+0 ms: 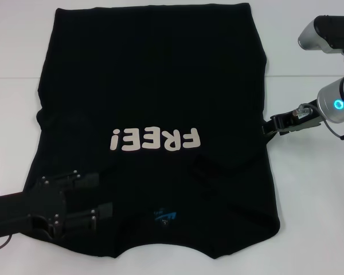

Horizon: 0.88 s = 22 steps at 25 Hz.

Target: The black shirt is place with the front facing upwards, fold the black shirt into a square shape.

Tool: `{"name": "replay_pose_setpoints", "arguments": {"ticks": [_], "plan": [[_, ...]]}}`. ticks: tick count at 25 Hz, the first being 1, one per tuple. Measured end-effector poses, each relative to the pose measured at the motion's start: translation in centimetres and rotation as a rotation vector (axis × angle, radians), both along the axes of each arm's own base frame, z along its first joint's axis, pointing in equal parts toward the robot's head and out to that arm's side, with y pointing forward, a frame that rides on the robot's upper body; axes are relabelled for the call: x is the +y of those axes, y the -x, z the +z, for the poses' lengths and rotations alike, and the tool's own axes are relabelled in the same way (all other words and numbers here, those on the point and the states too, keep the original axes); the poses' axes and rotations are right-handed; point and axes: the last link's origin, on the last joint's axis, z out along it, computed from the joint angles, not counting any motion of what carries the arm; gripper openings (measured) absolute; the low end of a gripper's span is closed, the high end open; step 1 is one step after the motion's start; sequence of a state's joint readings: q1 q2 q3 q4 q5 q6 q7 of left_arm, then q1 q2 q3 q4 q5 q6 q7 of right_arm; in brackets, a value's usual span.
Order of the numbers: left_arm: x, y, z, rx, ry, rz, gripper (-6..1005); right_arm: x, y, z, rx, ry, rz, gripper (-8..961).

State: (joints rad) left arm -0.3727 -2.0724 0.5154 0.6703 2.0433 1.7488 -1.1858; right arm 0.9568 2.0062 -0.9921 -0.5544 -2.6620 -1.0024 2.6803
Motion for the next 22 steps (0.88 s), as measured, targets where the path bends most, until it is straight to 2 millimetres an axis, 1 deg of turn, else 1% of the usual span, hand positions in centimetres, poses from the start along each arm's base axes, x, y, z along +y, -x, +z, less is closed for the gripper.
{"name": "replay_pose_setpoints", "arguments": {"ticks": [10,15,21,22], "plan": [[-0.1,0.0,0.0,0.000,0.000,0.002,738,0.0,0.0,-0.1,-0.002,-0.001,0.008,404],[-0.1,0.1,0.0,-0.001,0.001,0.004,738,0.1,0.2,0.0,0.008,-0.010,0.010,201],[-0.1,0.1,0.0,-0.001,0.000,0.004,738,0.3,0.9,-0.1,0.077,-0.017,0.045,44],[-0.1,0.1,-0.1,-0.001,0.000,0.004,738,0.4,1.1,-0.1,0.099,-0.023,0.049,46]]}}
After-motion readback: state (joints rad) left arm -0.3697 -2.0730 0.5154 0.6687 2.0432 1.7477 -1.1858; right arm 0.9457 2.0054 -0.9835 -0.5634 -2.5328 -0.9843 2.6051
